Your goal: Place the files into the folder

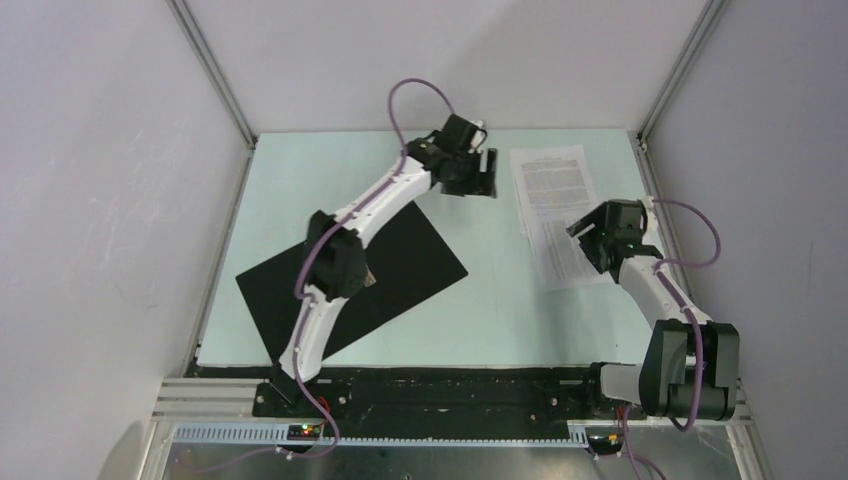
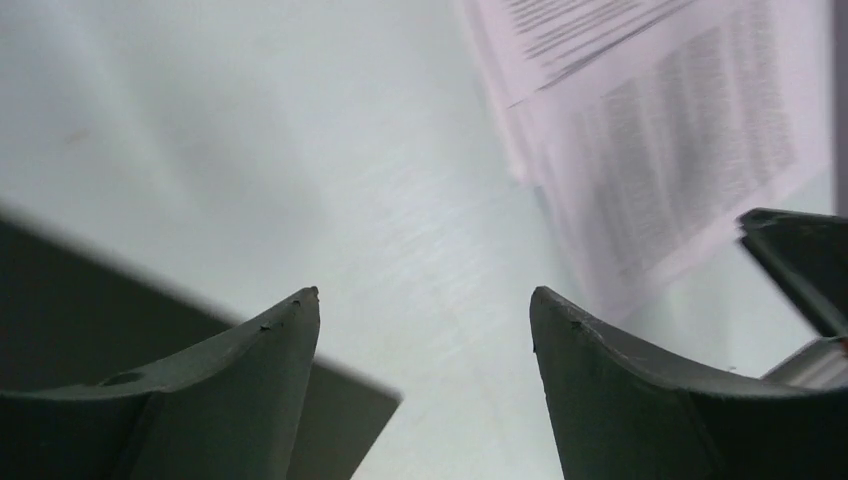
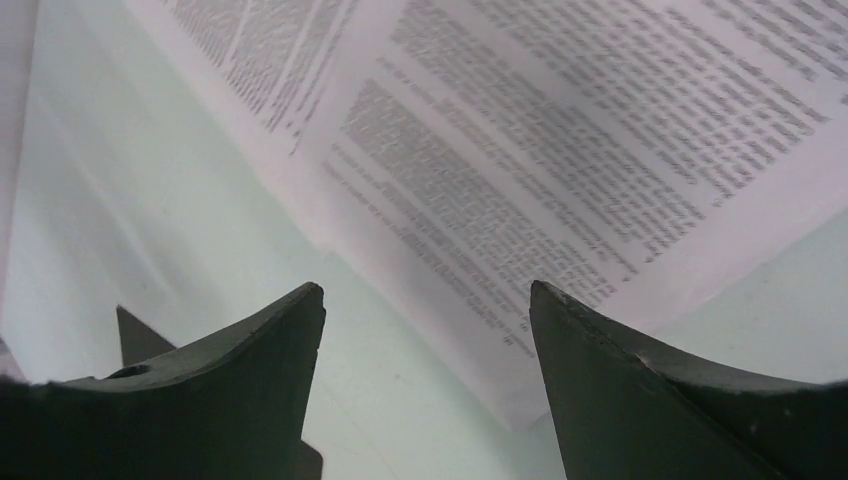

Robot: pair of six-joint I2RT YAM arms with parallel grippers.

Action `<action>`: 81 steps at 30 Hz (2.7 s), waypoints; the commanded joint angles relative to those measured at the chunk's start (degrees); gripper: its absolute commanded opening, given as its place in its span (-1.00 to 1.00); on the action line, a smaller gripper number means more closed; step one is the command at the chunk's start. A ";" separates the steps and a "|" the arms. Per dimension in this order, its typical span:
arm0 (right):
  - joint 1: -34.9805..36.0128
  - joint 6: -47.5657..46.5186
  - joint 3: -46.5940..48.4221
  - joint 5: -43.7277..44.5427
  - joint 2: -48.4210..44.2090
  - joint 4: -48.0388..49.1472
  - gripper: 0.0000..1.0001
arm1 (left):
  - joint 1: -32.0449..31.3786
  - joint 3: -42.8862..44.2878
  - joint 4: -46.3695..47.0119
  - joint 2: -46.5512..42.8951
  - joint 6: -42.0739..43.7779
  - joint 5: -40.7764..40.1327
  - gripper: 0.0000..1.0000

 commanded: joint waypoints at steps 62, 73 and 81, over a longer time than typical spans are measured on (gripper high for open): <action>-36.13 -0.46 -4.62 -11.45 17.54 16.20 0.85 | -0.95 -11.87 31.03 2.05 -19.01 24.10 0.55; -25.97 -8.03 11.81 -7.23 27.78 3.71 0.97 | 2.90 -14.00 31.05 2.11 -21.80 22.16 0.54; -20.88 -13.10 21.76 -10.41 33.36 -0.32 0.98 | 3.58 -14.21 30.46 4.47 -23.67 21.74 0.54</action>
